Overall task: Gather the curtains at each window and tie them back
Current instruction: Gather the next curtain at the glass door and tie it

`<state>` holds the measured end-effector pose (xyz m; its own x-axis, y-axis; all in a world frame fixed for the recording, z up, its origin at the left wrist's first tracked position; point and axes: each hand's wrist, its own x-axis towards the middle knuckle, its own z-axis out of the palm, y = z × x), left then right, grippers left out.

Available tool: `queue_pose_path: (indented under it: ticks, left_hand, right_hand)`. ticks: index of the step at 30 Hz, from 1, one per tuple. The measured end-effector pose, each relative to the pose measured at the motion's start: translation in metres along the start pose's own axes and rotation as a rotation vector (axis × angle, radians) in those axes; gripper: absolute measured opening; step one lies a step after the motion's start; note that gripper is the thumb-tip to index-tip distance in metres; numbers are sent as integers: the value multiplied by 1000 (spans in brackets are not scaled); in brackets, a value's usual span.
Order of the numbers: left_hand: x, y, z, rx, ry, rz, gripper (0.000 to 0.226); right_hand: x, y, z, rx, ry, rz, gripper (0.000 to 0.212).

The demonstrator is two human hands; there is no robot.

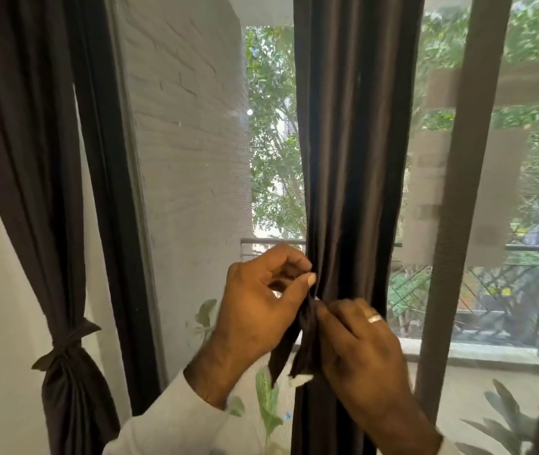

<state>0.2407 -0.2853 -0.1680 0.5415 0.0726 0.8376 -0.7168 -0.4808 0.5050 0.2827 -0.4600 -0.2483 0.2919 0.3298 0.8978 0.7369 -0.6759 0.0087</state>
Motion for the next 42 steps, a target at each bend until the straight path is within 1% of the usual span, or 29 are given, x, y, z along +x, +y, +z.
queue_pose_path:
  ticks: [1, 3, 4, 5, 6, 7, 9, 10, 11, 12, 13, 14, 15, 16, 19, 22, 26, 29, 31, 32, 33, 34, 36, 37, 39, 40, 42]
  left_hand:
    - [-1, 0, 0, 6, 2, 18, 12]
    - [-1, -1, -1, 47, 23, 23, 23]
    - [-1, -2, -1, 87, 33, 36, 25]
    - [0, -4, -2, 125, 37, 59, 24]
    - [1, -7, -2, 149, 44, 76, 21]
    - [3, -9, -3, 151, 56, 77, 20]
    - [5, -14, -5, 123, 68, 71, 20]
    - [5, -17, -6, 110, 59, 79, 19]
    - [5, -19, -6, 102, 40, 98, 16]
    - [5, -21, -6, 104, 21, 129, 13]
    - [6, -24, -5, 115, 9, 163, 12]
    - [8, -28, -4, 133, 7, 194, 13]
    - [9, -32, -4, 149, 5, 212, 14]
    - [11, -35, -3, 161, 2, 220, 14]
    - [14, -41, 0, 163, 11, 206, 11]
    - [17, -42, 2, 114, 22, 159, 11]
    - [20, -45, 0, 57, 28, 127, 12]
    - [21, -49, -1, 66, 20, 121, 26]
    - [23, -52, -1, 124, 39, 144, 24]
    - [23, -53, -1, 142, 53, 152, 21]
    - [24, -55, -2, 148, 60, 153, 17]
    - [24, -55, -3, 145, 59, 148, 14]
    - [24, -56, -3, 133, 53, 132, 19]
    - [24, -56, -3, 136, 57, 135, 23]
    - [23, -55, -2, 164, 61, 169, 26]
    - [22, -55, -2, 173, 51, 193, 23]
    - [21, -57, -1, 166, 30, 250, 17]
  right_hand:
    - [1, 0, 0, 6, -9, -6, 39]
    - [4, 1, -3, 6, -22, -48, 40]
    - [5, 1, -5, 10, -23, -83, 41]
    - [6, 2, -7, 31, -18, -99, 41]
    - [8, 3, -9, 82, 0, -73, 41]
    - [10, 2, -12, 152, 38, 9, 40]
    - [18, -1, -16, 265, 155, 224, 25]
    - [23, -2, -16, 281, 196, 322, 24]
    - [28, -3, -14, 281, 217, 398, 31]
    - [32, -1, -12, 276, 222, 452, 32]
    - [36, 1, -9, 247, 232, 465, 26]
    - [38, 4, -6, 214, 241, 452, 15]
    - [38, 4, -4, 183, 248, 429, 9]
    - [37, 5, -1, 177, 252, 403, 10]
    - [30, -2, 5, 183, 191, 272, 17]
    - [22, -7, 16, 79, 108, 120, 33]
    - [21, 0, 23, 61, 57, 75, 43]
    - [23, 6, 23, 33, -11, 35, 52]
    - [24, 6, 22, 52, -22, 14, 46]
    - [24, 5, 19, 90, 10, 37, 39]
    - [25, 4, 14, 127, 82, 91, 33]
    - [25, 4, 9, 152, 188, 172, 29]
    - [28, 5, -1, 167, 402, 343, 28]
    - [31, 8, -5, 174, 456, 416, 32]
    - [35, 15, -9, 195, 456, 543, 54]
    - [35, 19, -9, 208, 445, 601, 63]
    - [36, 26, -10, 254, 467, 696, 72]
